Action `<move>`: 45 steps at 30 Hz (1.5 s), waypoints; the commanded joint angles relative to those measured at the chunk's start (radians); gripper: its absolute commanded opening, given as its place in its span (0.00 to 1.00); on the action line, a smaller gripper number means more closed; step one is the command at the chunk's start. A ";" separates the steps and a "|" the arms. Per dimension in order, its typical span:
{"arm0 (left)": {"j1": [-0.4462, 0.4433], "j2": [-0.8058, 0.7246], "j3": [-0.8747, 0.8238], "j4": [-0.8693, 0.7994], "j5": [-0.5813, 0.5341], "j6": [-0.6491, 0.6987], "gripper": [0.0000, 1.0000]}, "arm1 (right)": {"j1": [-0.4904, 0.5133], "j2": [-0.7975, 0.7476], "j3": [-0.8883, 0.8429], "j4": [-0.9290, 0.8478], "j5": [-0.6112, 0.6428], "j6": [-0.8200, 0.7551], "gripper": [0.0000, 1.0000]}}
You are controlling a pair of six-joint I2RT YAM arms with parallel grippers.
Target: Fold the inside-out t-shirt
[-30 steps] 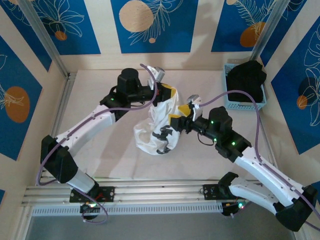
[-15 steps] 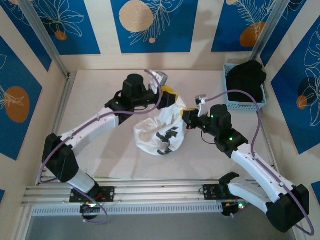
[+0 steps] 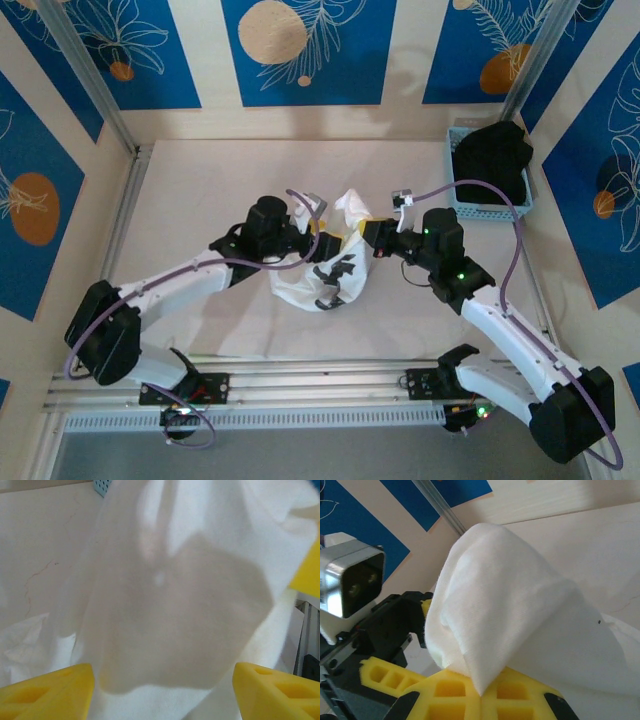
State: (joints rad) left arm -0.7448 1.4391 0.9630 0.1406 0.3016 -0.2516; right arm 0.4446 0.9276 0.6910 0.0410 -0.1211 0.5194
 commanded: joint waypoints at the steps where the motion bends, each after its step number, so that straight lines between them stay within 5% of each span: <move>1: -0.007 0.056 0.049 0.024 -0.011 0.014 0.71 | -0.006 -0.019 0.016 0.018 -0.022 0.008 0.00; 9: -0.004 0.168 0.122 -0.058 -0.048 0.071 0.48 | -0.051 -0.101 -0.004 -0.009 -0.093 -0.088 0.00; 13: 0.032 0.153 0.135 -0.061 0.039 0.074 0.03 | -0.066 -0.117 -0.018 -0.060 -0.088 -0.141 0.00; 14: 0.052 0.124 0.123 -0.043 0.065 0.053 0.00 | -0.062 -0.122 -0.019 -0.097 -0.040 -0.156 0.00; 21: 0.137 -0.097 0.093 -0.015 0.284 -0.078 0.00 | 0.022 -0.126 -0.047 -0.167 0.300 -0.225 0.03; 29: 0.144 -0.223 0.139 -0.176 0.234 -0.060 0.00 | 0.146 -0.034 0.030 -0.212 0.499 -0.297 0.18; 37: 0.144 -0.208 0.149 -0.175 0.228 -0.073 0.00 | 0.217 -0.053 0.068 -0.305 0.497 -0.351 0.39; 45: 0.144 -0.206 0.152 -0.174 0.233 -0.073 0.00 | 0.273 0.007 -0.005 -0.139 0.352 -0.373 0.70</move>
State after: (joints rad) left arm -0.6060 1.2343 1.0763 -0.0444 0.5304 -0.3161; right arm 0.7078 0.8978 0.7044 -0.1749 0.2962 0.1631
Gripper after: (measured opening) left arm 0.044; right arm 0.684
